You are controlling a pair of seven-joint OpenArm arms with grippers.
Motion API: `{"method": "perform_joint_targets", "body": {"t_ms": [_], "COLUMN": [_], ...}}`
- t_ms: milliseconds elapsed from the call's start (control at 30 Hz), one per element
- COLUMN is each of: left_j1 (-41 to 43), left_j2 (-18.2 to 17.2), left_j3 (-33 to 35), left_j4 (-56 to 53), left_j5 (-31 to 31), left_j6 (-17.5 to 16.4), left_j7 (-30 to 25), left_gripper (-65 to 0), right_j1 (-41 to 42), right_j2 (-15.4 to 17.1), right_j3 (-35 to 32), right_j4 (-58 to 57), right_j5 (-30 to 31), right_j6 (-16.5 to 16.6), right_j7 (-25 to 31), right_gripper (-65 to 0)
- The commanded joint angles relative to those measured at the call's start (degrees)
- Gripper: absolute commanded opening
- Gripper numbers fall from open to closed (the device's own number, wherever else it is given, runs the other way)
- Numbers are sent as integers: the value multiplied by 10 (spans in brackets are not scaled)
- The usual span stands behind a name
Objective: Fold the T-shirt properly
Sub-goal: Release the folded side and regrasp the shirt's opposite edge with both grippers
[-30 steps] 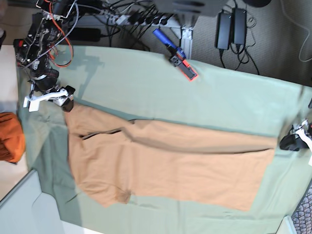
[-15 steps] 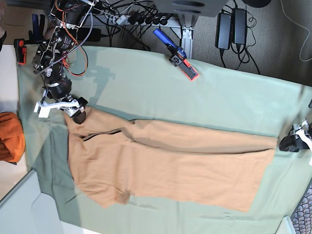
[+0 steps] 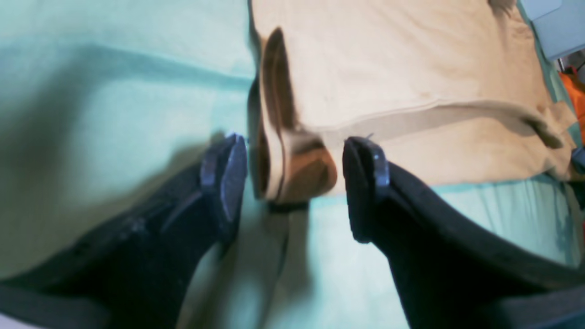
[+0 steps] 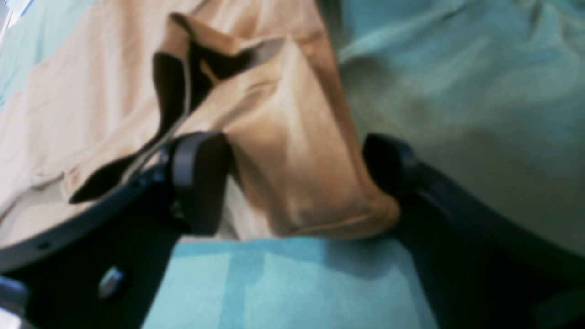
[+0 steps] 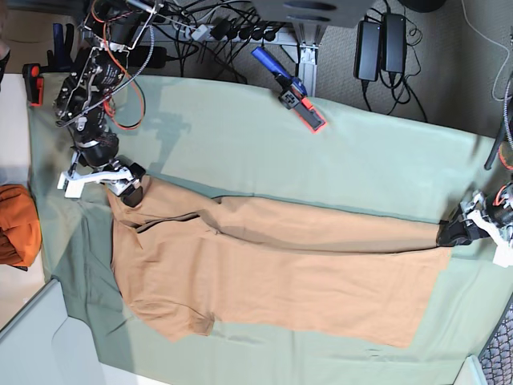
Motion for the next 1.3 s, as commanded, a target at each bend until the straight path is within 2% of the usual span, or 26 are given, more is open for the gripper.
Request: {"method": "perform_joint_targets", "body": {"t_ms": [0, 200, 400, 533, 567, 600, 633, 667, 700, 767, 800, 900, 1133, 1267], "left_j1": [-9, -9, -9, -9, -9, -9, -9, -9, -9, -9, -9, -9, -7, 6], "left_j2": [-2, 16, 17, 17, 17, 17, 17, 18, 17, 17, 17, 17, -7, -31], "left_j3": [-2, -2, -2, -2, -2, -2, -2, -2, -2, -2, -2, -2, -2, -2], "left_j4": [5, 5, 17, 29, 31, 33, 34, 35, 35, 35, 35, 35, 37, 57], "left_j5": [-1, -9, -24, -32, -32, -32, -31, -31, -31, -31, -31, -31, -35, -86], "left_j6": [-5, -5, -5, -5, -5, -5, -5, -5, -5, -5, -5, -5, -5, -5], "left_j7": [-3, 3, 21, 28, 28, 30, 32, 33, 33, 31, 31, 31, 66, 107], "left_gripper": [-274, -274, -275, -277, -289, -329, -384, -439, -478, -514, -534, -650, -650, -650], "right_j1": [6, 6, 6, 6, 6, 6, 6, 6, 6, 6, 6, 6, 0, -33], "right_j2": [7, 7, 7, 7, 7, 7, 7, 7, 7, 7, 7, 8, 19, 34], "right_j3": [2, 2, 2, 2, 2, 2, 2, 2, 2, 2, 2, 2, 2, 3], "right_j4": [8, 8, 8, 8, 8, 8, 8, 8, 8, 8, 8, 8, 10, 31], "right_j5": [5, 7, 8, 31, 32, 31, 31, 31, 31, 31, 31, 31, 56, 77], "right_j6": [48, 48, 48, 48, 48, 49, 49, 49, 49, 48, 49, 49, 50, 50], "right_j7": [10, 8, 4, 4, 4, 4, 4, 4, 4, 4, 4, 4, -32, -43], "right_gripper": [-205, -205, -205, -206, -206, -206, -230, -286, -373, -585, -650, -650, -650, -650]}}
